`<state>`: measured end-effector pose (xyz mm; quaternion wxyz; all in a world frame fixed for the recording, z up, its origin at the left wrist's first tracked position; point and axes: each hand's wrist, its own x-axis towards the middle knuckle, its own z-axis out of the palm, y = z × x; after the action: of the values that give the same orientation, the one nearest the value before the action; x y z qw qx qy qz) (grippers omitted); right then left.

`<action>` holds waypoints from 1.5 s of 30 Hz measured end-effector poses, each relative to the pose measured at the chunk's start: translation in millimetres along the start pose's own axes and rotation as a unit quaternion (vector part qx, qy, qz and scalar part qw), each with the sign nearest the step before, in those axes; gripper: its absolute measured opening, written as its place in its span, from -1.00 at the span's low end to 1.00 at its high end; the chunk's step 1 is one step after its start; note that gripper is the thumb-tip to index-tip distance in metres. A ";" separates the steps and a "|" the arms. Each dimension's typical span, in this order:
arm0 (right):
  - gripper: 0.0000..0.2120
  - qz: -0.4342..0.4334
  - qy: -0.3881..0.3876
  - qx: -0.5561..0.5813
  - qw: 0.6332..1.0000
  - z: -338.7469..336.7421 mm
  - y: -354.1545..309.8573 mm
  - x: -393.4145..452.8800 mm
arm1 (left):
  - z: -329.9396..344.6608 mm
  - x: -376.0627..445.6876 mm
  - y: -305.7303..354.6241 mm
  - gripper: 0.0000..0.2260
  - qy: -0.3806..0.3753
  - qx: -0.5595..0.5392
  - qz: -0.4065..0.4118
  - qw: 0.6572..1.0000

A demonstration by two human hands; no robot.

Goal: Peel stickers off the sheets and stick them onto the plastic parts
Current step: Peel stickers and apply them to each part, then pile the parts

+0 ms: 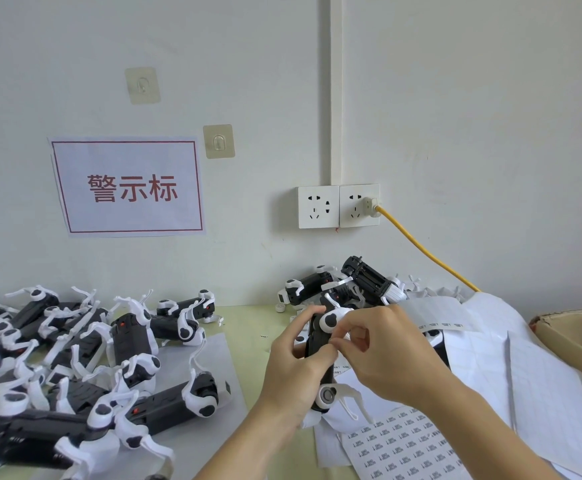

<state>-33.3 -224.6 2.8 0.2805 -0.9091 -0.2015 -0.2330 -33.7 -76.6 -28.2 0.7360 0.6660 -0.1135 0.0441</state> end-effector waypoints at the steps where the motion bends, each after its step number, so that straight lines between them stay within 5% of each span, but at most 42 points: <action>1: -0.90 0.002 0.007 -0.008 1.000 -0.3 -0.4 0.1 | 0.6 0.1 0.2 -0.57 0.003 0.002 0.002 1.000; 15: -0.92 0.058 0.043 -0.076 0.994 -1.1 -14.1 -1.2 | 0.0 -2.2 0.6 -0.50 -0.002 0.020 0.023 1.000; 20: -0.77 0.096 0.082 -0.135 0.983 1.5 -12.2 0.4 | -0.5 -0.2 2.2 -0.56 0.007 -0.006 0.014 1.000; 27: -0.87 0.039 0.066 -0.010 0.997 -3.4 -2.2 -2.0 | -2.5 3.1 0.5 -0.59 0.015 -0.042 0.009 0.999; 34: -0.54 -0.078 0.002 0.041 0.996 -4.0 -7.8 -5.6 | -3.9 5.9 -1.1 -0.61 -0.022 -0.158 -0.011 0.987; 40: -0.52 -0.047 0.018 -0.023 0.998 -4.1 -6.8 -5.3 | -5.7 8.9 -5.6 -0.60 -0.017 -0.159 -0.015 0.987; 45: -0.62 0.012 0.038 0.086 0.996 -0.9 0.7 -2.9 | -6.4 11.9 -8.1 -0.72 0.020 -0.137 -0.009 0.990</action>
<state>-35.5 -226.4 1.6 0.3676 -0.8744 -0.1990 -0.2462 -19.7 -72.2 -33.9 0.8226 0.5592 -0.0974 0.0352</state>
